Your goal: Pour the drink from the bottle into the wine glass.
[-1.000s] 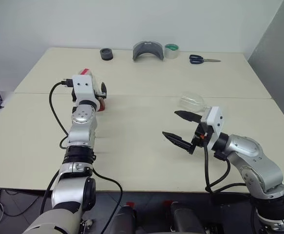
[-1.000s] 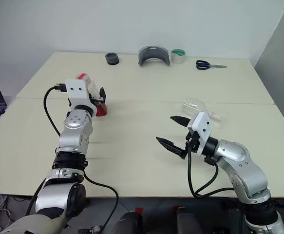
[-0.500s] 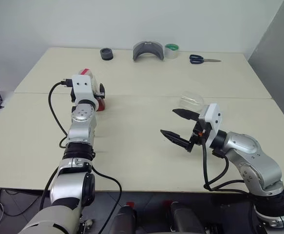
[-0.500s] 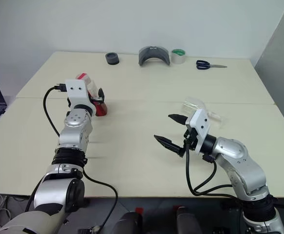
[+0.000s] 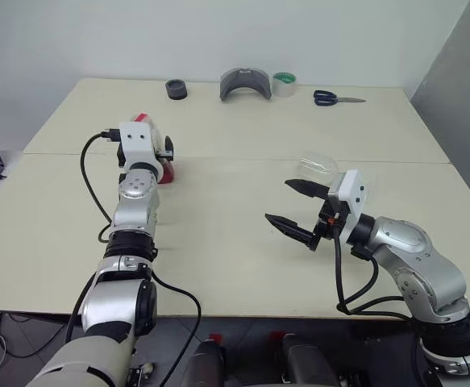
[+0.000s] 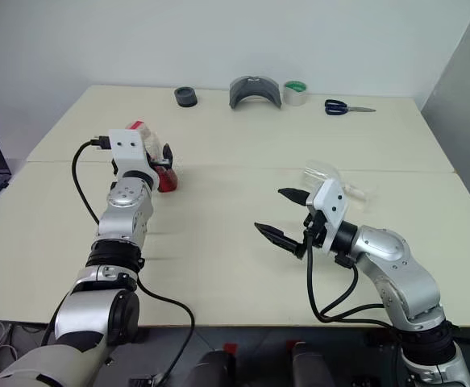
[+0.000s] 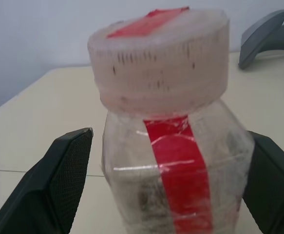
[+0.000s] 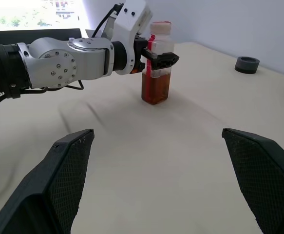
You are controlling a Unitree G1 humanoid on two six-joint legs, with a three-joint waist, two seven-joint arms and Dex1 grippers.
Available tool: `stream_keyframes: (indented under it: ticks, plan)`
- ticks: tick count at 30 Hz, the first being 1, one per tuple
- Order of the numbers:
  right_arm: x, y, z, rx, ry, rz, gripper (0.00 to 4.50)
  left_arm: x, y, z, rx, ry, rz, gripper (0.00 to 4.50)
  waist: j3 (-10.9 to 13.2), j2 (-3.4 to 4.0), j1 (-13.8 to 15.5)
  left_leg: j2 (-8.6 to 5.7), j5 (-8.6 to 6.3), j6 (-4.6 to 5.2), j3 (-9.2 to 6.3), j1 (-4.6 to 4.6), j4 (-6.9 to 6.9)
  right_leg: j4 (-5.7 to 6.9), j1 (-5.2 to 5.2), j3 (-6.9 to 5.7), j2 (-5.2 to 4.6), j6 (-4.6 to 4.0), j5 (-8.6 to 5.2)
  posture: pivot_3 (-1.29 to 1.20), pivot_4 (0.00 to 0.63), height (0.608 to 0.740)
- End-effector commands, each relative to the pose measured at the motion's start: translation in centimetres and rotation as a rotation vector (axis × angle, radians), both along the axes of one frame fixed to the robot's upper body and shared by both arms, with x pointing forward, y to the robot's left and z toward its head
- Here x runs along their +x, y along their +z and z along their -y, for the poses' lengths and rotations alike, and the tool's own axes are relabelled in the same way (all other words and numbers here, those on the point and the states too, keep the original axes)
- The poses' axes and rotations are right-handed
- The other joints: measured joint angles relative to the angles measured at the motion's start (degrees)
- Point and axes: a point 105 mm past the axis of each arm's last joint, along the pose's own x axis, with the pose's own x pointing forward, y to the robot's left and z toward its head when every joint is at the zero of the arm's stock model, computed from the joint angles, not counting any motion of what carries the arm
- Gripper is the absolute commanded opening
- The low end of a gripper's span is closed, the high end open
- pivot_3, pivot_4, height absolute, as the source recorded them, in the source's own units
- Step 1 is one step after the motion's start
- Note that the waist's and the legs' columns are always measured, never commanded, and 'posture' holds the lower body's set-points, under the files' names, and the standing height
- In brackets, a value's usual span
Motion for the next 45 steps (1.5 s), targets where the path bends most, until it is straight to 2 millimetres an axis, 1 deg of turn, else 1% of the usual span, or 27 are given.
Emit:
stream_keyframes:
  ticks: [1,2,3,4,8,10,12,16,18,19,21,22,27,28,31,33,35,37,39,42,45]
  plan:
    - [-0.3,1.3,-0.3,0.013,0.016,0.052,4.50,0.2,2.4,0.1,0.029,-0.010,0.072,4.49,0.00,0.00,0.00,0.00,0.00,0.00,0.00,0.00,0.00,0.00,0.00,0.00,0.00,0.00,0.00,0.00,0.150,0.740]
    - [-0.4,1.2,-0.3,0.012,0.016,0.053,4.50,0.2,2.5,0.1,0.029,-0.011,0.073,4.49,0.00,0.00,0.00,0.00,0.00,0.00,0.00,0.00,0.00,0.00,0.00,0.00,0.00,0.00,0.00,0.00,0.150,0.740]
    - [-0.4,1.2,-0.3,0.011,0.016,0.053,4.50,0.2,2.5,0.1,0.028,-0.012,0.073,4.10,0.00,0.00,0.00,0.00,0.00,0.00,0.00,0.00,0.00,0.00,0.00,0.00,0.00,0.00,0.00,0.00,0.150,0.740]
    - [-0.4,1.2,-0.3,0.010,0.016,0.053,4.50,0.2,2.5,0.1,0.028,-0.013,0.074,3.96,0.00,0.00,0.00,0.00,0.00,0.00,0.00,0.00,0.00,0.00,0.00,0.00,0.00,0.00,0.00,0.00,0.150,0.740]
    - [-0.4,1.2,-0.2,0.007,0.015,0.053,4.50,0.3,2.4,0.2,0.028,-0.013,0.073,2.68,0.00,0.00,0.00,0.00,0.00,0.00,0.00,0.00,0.00,0.00,0.00,-0.01,0.00,0.00,0.00,0.00,0.150,0.740]
    - [-0.4,1.2,-0.2,0.008,0.014,0.054,4.50,0.2,2.3,0.2,0.026,-0.011,0.070,2.13,0.00,0.00,-0.04,0.00,0.00,0.00,0.01,0.00,0.00,0.00,0.00,0.00,0.00,0.00,0.00,0.00,0.150,0.740]
    - [-0.4,1.2,-0.2,0.009,0.013,0.056,4.50,0.2,2.1,0.2,0.023,-0.012,0.068,1.85,0.00,0.00,-0.04,0.00,0.00,0.00,0.00,0.00,0.00,0.01,-0.01,-0.01,0.00,0.00,0.00,0.00,0.150,0.740]
    - [-0.4,1.4,-0.2,0.014,0.012,0.060,4.50,0.1,2.0,0.5,0.005,-0.041,0.072,1.84,0.00,0.00,-0.03,0.00,0.00,0.00,0.01,-0.01,0.00,0.01,-0.01,0.01,0.00,0.00,0.00,0.00,0.150,0.740]
    - [-0.4,1.6,-0.2,0.019,0.009,0.065,4.50,0.0,2.0,1.1,-0.012,-0.087,0.081,1.84,0.00,0.00,-0.03,0.00,0.00,0.00,0.00,-0.01,0.00,0.00,-0.01,0.00,0.00,0.00,0.00,0.00,0.150,0.740]
    - [-0.5,1.8,-0.1,0.026,0.002,0.068,4.50,-0.2,2.2,2.2,-0.021,-0.156,0.094,1.84,0.00,0.00,-0.01,0.00,0.00,0.00,0.00,-0.01,0.00,0.01,-0.01,0.00,0.00,0.00,0.00,0.00,0.150,0.740]
    - [-0.9,2.3,0.4,0.027,-0.014,0.065,4.50,-1.0,2.5,5.8,-0.005,-0.378,0.111,1.83,0.01,0.01,0.01,-0.01,0.03,-0.05,0.00,-0.03,0.00,0.00,-0.01,0.00,-0.02,0.00,0.00,0.00,0.150,0.740]
    - [-1.2,2.4,0.5,0.026,-0.014,0.059,4.50,-1.5,2.6,7.2,-0.005,-0.465,0.120,1.83,0.01,0.01,0.06,-0.01,0.05,-0.09,0.00,-0.07,0.00,0.00,-0.03,0.01,-0.04,0.00,0.00,0.00,0.150,0.740]
    - [-2.6,3.4,1.2,0.036,-0.037,0.039,4.50,-4.1,2.4,12.8,0.031,-0.836,0.075,1.82,0.02,-0.01,0.24,-0.04,0.05,-0.08,-0.01,-0.14,0.03,-0.05,-0.03,0.01,-0.08,0.00,0.00,0.00,0.150,0.740]
    - [-2.7,3.6,1.3,0.041,-0.050,0.035,4.50,-4.6,2.3,13.8,0.046,-0.907,0.064,1.82,0.02,-0.01,0.20,-0.04,0.03,-0.06,0.00,-0.14,0.03,-0.05,-0.03,0.01,-0.06,0.00,0.00,0.00,0.150,0.740]
    - [-2.9,4.4,1.4,0.047,-0.086,0.037,4.50,-6.0,2.3,15.9,0.116,-1.065,0.059,1.82,0.02,0.00,0.05,-0.01,0.01,-0.01,0.00,-0.09,0.02,-0.02,-0.02,0.02,-0.01,0.00,0.00,0.00,0.150,0.740]
    - [-2.8,5.2,1.2,0.061,-0.116,0.050,4.50,-7.1,2.2,17.5,0.121,-1.186,0.050,1.82,0.03,0.02,-0.28,0.02,0.00,0.01,0.06,-0.03,0.00,0.00,-0.02,0.08,0.03,0.00,0.00,0.00,0.150,0.740]
    - [-2.5,6.1,0.9,0.100,-0.150,0.062,4.50,-8.1,2.0,18.8,0.136,-1.295,0.035,1.82,0.03,0.02,-0.34,0.06,-0.01,0.02,0.05,0.00,-0.01,0.01,-0.02,0.08,0.08,0.00,0.00,0.00,0.150,0.740]
    - [-1.8,6.5,0.7,0.106,-0.208,0.074,4.50,-9.6,1.4,20.4,0.166,-1.450,-0.001,1.82,0.04,0.04,-0.38,0.07,-0.01,0.02,0.04,-0.01,-0.02,0.01,-0.02,0.08,0.10,-0.01,0.00,0.00,0.150,0.740]
    - [-1.2,6.7,0.3,0.098,-0.241,0.078,4.50,-10.7,1.0,21.3,0.190,-1.554,-0.025,1.82,0.04,0.04,-0.20,0.02,-0.01,0.03,0.05,-0.03,-0.01,0.00,-0.02,0.08,0.08,0.00,0.00,0.00,0.150,0.740]
    - [-0.8,6.6,-0.5,0.092,-0.258,0.063,4.50,-11.1,0.9,21.7,0.208,-1.617,-0.034,1.82,0.06,0.06,-0.12,0.01,-0.01,0.03,0.04,-0.07,0.00,-0.02,-0.03,0.07,0.06,-0.01,0.00,0.00,0.150,0.740]
    - [-0.4,5.8,-1.3,0.061,-0.259,0.036,4.50,-11.2,0.9,22.0,0.215,-1.648,-0.039,1.82,0.05,0.06,-0.12,0.01,-0.01,0.04,0.03,-0.08,0.00,-0.01,-0.05,0.07,0.06,-0.01,0.00,0.00,0.150,0.740]
